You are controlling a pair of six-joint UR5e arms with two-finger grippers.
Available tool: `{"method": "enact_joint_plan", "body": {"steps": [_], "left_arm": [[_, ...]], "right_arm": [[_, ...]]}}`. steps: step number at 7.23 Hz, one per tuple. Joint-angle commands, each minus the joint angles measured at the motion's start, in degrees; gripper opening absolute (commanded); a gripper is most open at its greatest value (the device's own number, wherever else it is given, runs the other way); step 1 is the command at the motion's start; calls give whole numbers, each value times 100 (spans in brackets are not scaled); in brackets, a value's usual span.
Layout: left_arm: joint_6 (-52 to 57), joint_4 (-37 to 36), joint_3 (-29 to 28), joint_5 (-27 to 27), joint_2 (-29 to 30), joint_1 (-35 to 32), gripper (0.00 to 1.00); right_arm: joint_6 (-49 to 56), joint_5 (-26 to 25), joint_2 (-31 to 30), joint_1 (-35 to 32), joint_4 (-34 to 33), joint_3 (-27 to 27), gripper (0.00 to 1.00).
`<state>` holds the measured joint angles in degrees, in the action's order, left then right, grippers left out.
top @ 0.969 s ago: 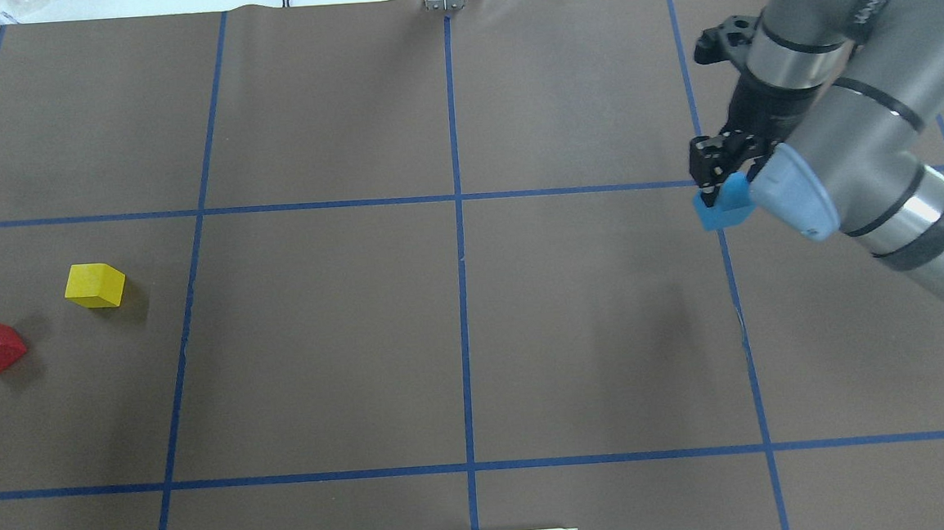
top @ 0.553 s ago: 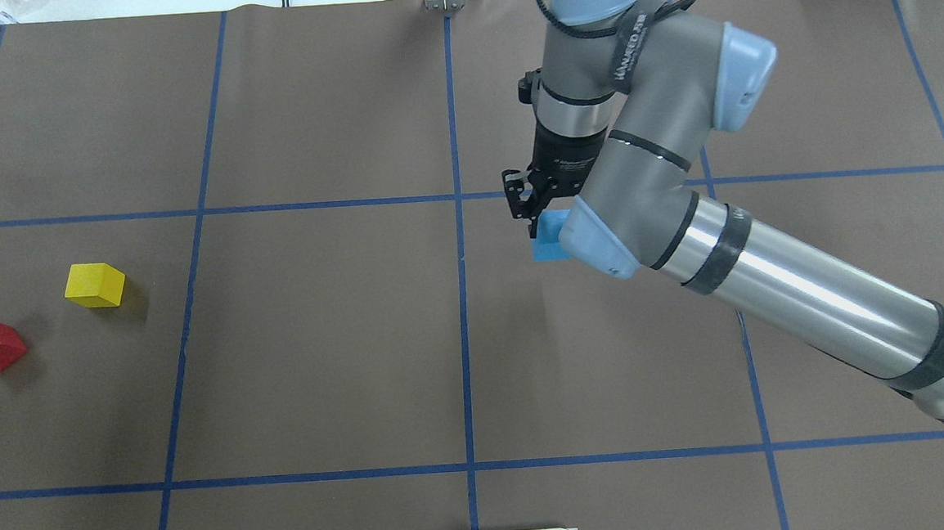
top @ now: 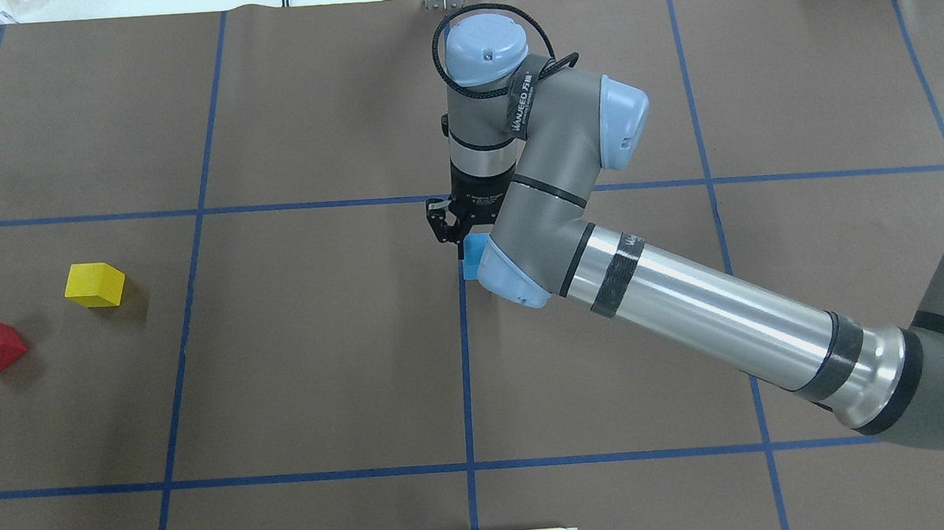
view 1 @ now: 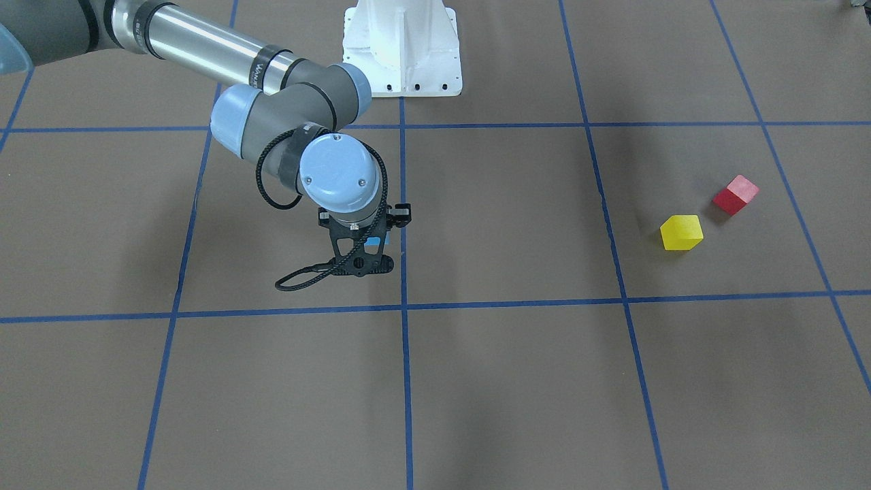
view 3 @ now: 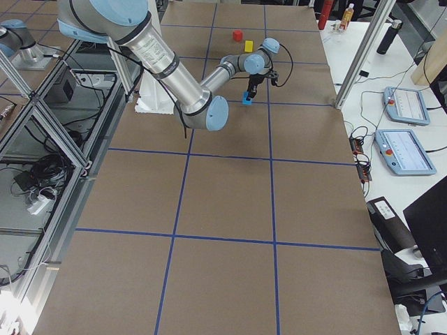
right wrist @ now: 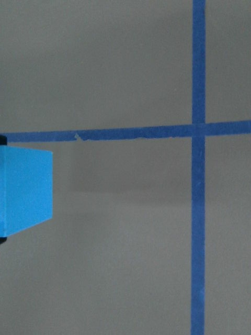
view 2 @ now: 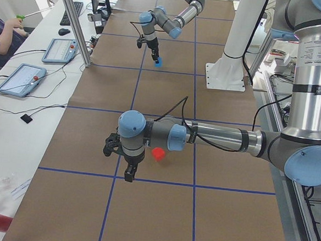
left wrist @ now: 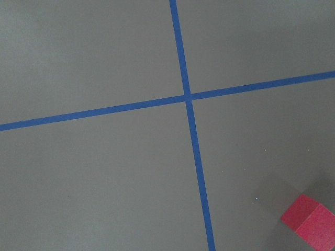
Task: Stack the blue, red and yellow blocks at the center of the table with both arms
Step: 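Carry the blue cube to the table center and release it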
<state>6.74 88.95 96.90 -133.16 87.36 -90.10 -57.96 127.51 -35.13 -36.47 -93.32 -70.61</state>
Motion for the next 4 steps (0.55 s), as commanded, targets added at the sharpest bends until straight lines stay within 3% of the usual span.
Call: {"method": "enact_joint_plan", "body": {"steps": [1,2,3,4], "left_arm": [[3,0,-13,0,0,2,100],[3,9,-14,0,0,2,100],[3,9,-22,0,0,2,100],[3,9,-40,0,0,10,100]], "right_arm": [[-66,-174,182,114,121,240,0],[-66,-226,173,149,322,337,0],[-101,-244,173,149,480,433,67],[-301,-253,182,149,569,426,99]]}}
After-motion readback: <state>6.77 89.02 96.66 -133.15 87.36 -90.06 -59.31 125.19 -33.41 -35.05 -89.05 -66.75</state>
